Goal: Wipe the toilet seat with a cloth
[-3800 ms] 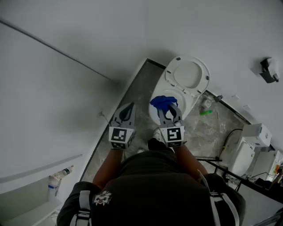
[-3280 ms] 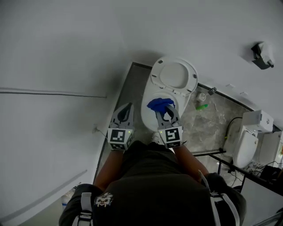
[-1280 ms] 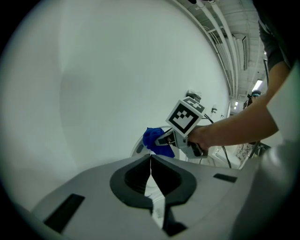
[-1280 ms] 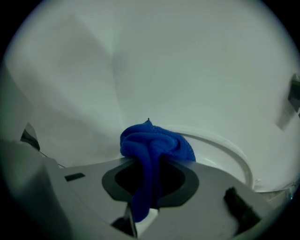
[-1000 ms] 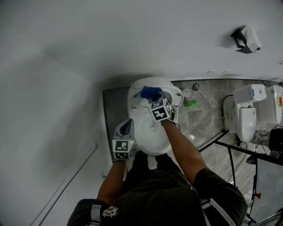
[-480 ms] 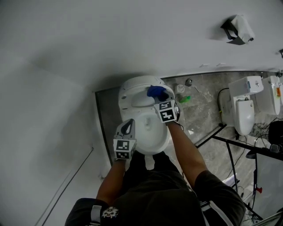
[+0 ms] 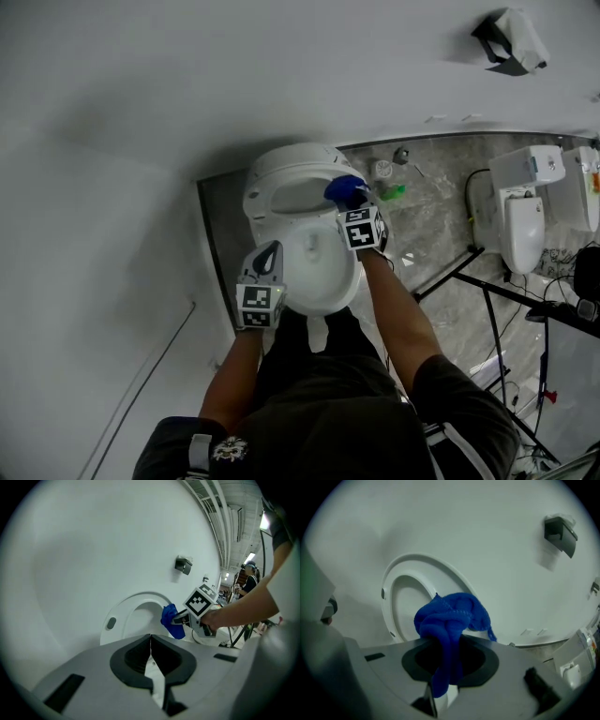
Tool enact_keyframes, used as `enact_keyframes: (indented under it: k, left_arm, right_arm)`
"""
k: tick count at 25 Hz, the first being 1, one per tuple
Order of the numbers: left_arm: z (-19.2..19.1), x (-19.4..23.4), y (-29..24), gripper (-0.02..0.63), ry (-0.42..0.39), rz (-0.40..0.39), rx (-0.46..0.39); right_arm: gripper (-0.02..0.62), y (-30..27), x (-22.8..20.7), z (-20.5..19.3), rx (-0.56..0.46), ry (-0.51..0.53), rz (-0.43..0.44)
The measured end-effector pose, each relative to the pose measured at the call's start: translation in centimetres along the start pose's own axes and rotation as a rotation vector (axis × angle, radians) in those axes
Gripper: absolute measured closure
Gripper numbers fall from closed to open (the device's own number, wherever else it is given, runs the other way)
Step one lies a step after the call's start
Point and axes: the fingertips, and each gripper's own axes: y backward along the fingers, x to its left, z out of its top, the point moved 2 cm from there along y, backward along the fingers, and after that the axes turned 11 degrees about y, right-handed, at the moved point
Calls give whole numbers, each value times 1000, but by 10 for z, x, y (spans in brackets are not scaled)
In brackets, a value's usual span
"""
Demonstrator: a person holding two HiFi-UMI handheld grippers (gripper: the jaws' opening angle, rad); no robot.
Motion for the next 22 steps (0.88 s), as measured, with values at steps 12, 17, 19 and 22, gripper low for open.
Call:
enact_keyframes:
  k: [12,17,19,22]
  left_arm:
    - [-22,4,-15,595,26,-8,46]
    - [-34,14,-15,595,35,1,77]
    - [-36,19,-14,595,34,9,87]
    - [-40,27,-12,595,41,29,97]
  right_arm:
    - [512,-44,5,-80,192,-9,22]
    - [512,-64,14,-113,272,61,30]
    - [512,-70,18,-122,295,88,36]
    - [512,-80,24,-133,332,135,51]
